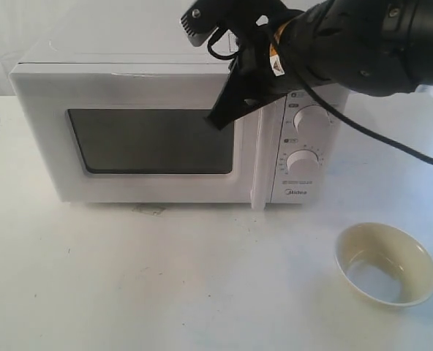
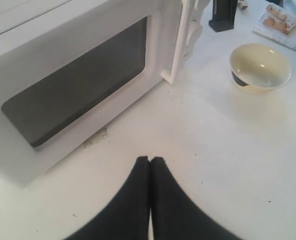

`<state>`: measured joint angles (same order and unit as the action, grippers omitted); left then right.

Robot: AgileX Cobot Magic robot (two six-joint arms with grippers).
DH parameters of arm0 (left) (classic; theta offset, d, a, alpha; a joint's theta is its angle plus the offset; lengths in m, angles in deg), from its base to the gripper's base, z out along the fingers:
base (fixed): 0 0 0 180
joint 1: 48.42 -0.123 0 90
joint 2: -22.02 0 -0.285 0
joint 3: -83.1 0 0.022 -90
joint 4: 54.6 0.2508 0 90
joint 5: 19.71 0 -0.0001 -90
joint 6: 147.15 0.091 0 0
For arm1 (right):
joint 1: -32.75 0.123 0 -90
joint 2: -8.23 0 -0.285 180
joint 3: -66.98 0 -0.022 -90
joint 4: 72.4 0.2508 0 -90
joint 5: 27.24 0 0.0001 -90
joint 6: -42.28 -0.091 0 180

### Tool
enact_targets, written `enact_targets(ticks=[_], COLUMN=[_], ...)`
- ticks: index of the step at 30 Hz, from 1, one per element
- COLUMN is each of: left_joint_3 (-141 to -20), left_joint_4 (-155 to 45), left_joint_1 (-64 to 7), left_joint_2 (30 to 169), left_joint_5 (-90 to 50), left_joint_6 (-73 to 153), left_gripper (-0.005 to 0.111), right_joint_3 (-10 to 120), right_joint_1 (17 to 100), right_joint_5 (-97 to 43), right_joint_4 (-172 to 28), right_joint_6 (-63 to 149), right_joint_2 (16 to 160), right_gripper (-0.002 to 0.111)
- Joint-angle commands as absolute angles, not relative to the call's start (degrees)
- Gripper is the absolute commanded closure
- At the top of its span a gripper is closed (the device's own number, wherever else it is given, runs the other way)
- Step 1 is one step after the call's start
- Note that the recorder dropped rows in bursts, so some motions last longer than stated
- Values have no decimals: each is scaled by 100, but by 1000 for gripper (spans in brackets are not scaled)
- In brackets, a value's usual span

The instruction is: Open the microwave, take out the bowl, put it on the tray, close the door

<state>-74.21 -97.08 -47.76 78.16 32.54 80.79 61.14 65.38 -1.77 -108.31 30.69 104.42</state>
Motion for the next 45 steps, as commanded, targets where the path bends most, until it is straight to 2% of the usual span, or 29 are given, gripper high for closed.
enact_targets(ticks=[1,10,21,26,31,36,40,45], left_joint_3=[-7144,-6394,-6311,-6311,-6300,-6288,-5771,-5581], left_joint_4=[-9635,-9348,-9247,-8019,-6583,-6478,-6445,-6660], left_joint_1=[-4772,-4772,-4772,-4772,-4772,-4772,-4772,-4772], left_joint_2=[7491,6737,5806,5220,4464,3689,2992,2981], left_joint_5=[3114,2860,3143,3651,4201,4082,3607,3889], left_joint_6=[7907,7717,7326,6012,4609,4257,4194,4166], left_gripper=[107,107,107,107,107,107,107,107], right_joint_3=[6162,5510,4122,3618,3546,3546,3546,3546], right_joint_1=[6485,6471,6471,6471,6471,6471,6471,6471], right_joint_5=[344,1092,1138,930,950,982,1031,1031], right_joint_4=[-10109,-9755,-9755,-9767,-9776,-9805,-9795,-9795], right_joint_6=[3812,4394,3895,3735,3709,3709,3709,3709], right_joint_2=[10126,9062,7862,7314,6867,6679,6679,6679], right_gripper=[108,108,108,108,108,108,108,108])
